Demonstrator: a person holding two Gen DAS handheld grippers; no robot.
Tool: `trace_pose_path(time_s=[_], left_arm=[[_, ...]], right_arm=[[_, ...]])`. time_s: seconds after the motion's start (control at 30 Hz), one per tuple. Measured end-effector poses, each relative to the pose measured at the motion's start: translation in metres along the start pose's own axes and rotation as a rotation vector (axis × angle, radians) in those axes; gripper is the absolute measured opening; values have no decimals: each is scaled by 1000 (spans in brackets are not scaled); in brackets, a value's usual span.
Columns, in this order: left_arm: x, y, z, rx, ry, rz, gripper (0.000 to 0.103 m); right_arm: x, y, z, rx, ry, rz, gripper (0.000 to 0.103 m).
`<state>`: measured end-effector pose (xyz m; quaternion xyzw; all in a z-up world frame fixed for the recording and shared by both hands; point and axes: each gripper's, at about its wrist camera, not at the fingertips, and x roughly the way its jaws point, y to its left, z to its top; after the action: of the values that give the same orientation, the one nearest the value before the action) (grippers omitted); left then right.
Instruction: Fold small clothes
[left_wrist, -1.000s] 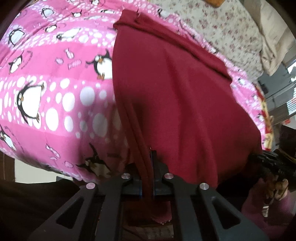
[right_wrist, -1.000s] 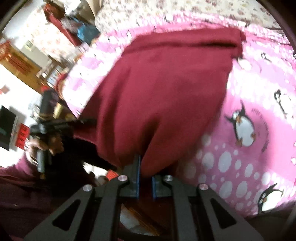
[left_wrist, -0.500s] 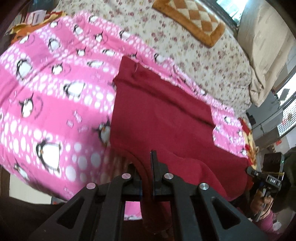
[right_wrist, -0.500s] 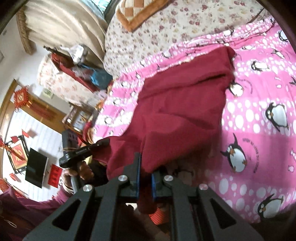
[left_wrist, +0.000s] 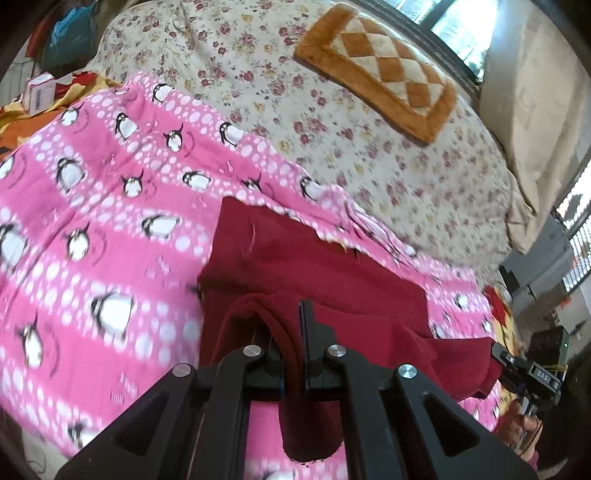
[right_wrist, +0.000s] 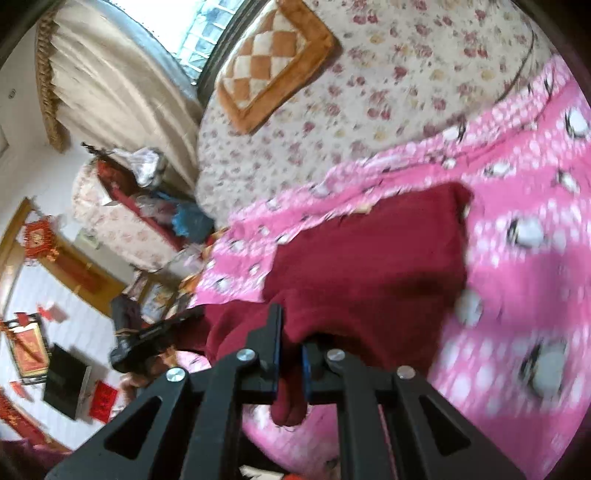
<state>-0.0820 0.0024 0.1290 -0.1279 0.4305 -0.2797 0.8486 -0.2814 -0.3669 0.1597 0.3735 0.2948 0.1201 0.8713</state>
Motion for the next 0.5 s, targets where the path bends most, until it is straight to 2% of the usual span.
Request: trace_pose_path(time_s=[0.27, 0.43, 0.47, 0.5], left_arm=[[90, 12, 51, -67, 35, 22, 0], [133, 26, 73, -123, 32, -23, 0], [142, 30, 74, -136, 45, -19, 0], [149, 34, 73, -140, 59, -8, 0]], right_arm=[[53, -56, 54, 97, -20, -91, 7], [85, -101, 81, 205, -38, -122, 8], [93, -110, 86, 226, -35, -135, 16], [100, -116, 90, 231, -25, -156, 33]])
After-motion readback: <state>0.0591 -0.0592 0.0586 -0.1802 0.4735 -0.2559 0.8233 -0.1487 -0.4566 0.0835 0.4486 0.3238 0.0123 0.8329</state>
